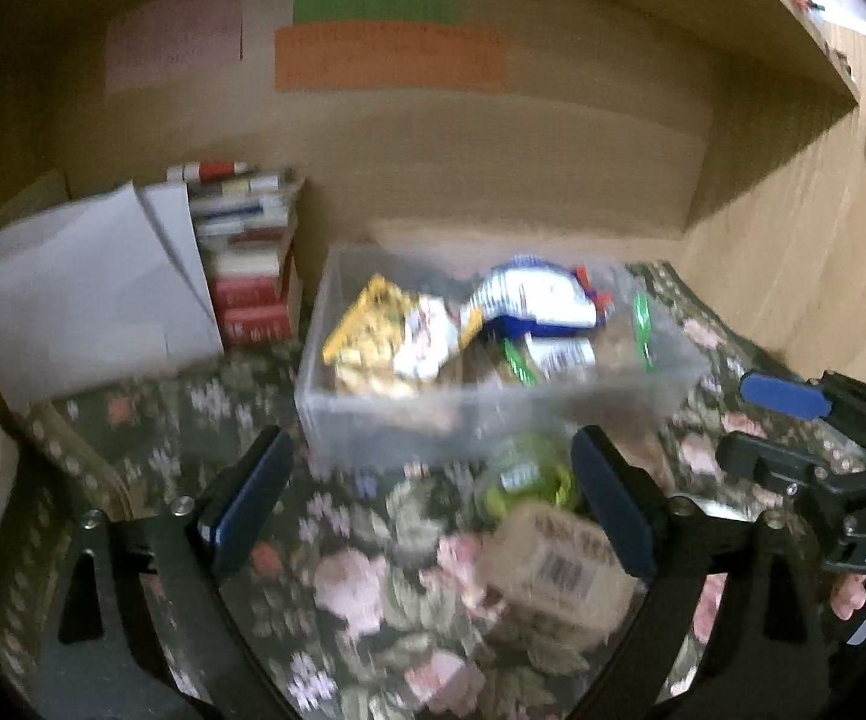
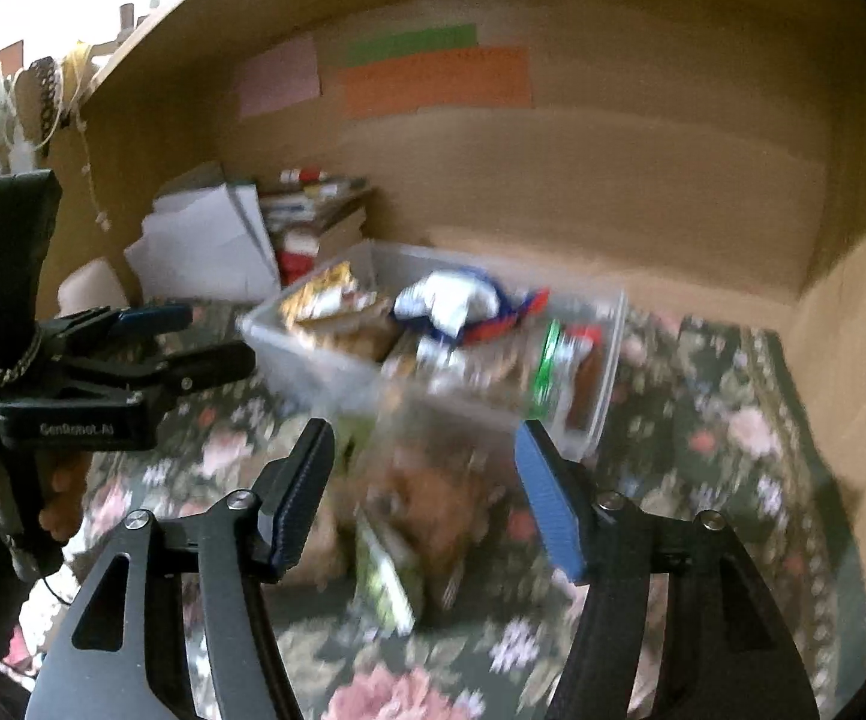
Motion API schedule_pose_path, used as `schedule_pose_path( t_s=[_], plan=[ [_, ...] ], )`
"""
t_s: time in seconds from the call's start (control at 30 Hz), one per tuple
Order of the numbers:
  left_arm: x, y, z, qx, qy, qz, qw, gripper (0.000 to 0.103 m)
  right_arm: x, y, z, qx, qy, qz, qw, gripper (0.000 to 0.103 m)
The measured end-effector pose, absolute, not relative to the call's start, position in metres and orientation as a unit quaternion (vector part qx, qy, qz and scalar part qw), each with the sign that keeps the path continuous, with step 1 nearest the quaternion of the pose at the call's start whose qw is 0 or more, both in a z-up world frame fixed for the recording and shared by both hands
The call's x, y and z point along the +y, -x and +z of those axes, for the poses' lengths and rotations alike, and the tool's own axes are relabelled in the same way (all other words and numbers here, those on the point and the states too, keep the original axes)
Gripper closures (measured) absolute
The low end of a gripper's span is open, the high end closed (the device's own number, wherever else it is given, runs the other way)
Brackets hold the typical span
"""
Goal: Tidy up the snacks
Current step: 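Grasp the bread pack with the left tool while the right tool grasps the green pea bag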
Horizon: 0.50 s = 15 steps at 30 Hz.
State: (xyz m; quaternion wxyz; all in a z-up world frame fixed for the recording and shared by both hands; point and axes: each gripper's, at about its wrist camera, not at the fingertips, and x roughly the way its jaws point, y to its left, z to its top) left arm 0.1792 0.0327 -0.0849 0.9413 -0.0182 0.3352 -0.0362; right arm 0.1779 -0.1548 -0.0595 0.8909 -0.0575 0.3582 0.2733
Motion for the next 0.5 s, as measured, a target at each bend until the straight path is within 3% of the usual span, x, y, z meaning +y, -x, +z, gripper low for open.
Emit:
schedule_pose_path(
  t_s=[0.27, 0.5],
  plan=[
    [0.027, -0.161, -0.118, 0.377, 0.033, -0.044, 0.925, 0.008, -0.160, -0.161, -0.096, 0.404, 0.038, 0.284, 0.869, 0.044],
    [0.017, -0.155, -0.133, 0.395, 0.033, -0.057, 0.916, 0.003, -0.158, -0.161, -0.113, 0.425, 0.030, 0.288, 0.858, 0.068]
  ],
)
